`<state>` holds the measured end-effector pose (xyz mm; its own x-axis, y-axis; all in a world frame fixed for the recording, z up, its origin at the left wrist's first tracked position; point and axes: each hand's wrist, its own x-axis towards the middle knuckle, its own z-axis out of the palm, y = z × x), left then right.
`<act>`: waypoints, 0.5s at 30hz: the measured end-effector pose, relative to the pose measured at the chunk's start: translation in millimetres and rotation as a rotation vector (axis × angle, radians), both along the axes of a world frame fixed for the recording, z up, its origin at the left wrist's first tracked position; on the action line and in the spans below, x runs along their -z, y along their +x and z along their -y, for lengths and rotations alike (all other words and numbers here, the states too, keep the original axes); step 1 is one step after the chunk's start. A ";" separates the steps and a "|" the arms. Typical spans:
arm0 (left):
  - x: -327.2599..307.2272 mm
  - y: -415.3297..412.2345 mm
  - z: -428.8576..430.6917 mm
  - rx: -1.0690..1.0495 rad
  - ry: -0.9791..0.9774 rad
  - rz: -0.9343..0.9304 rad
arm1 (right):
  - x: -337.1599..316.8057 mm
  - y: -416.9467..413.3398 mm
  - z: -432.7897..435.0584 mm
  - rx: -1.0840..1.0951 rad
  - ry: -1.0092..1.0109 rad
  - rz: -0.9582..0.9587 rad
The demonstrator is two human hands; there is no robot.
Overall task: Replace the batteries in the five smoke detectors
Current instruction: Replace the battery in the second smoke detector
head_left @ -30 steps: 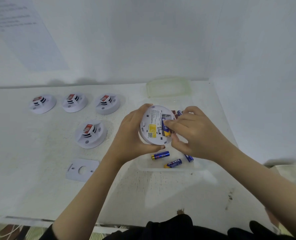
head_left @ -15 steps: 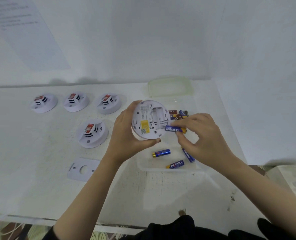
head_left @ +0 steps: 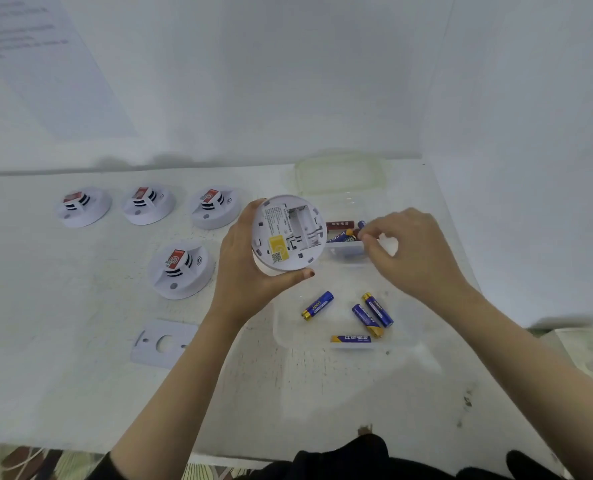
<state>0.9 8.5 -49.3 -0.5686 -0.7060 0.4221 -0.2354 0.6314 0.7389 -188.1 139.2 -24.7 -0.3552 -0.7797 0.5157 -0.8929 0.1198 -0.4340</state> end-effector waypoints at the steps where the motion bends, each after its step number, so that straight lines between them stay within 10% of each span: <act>1: 0.1 -0.8 0.8 -0.001 -0.001 0.000 | -2.2 -4.8 7.2 0.073 0.066 -0.058; 9: 0.4 -9.2 9.7 0.009 0.004 -0.021 | -22.6 -19.4 58.1 0.337 0.729 -0.391; 15: -4.8 -16.7 16.4 0.034 -0.029 -0.086 | -22.3 -19.7 68.7 0.326 0.804 -0.459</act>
<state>-15.8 -7.9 -44.5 -0.5524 -0.6741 0.4903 -0.1501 0.6590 0.7370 -207.8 70.5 -2.4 -0.5131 -0.8582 0.0151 -0.8254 0.4981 0.2656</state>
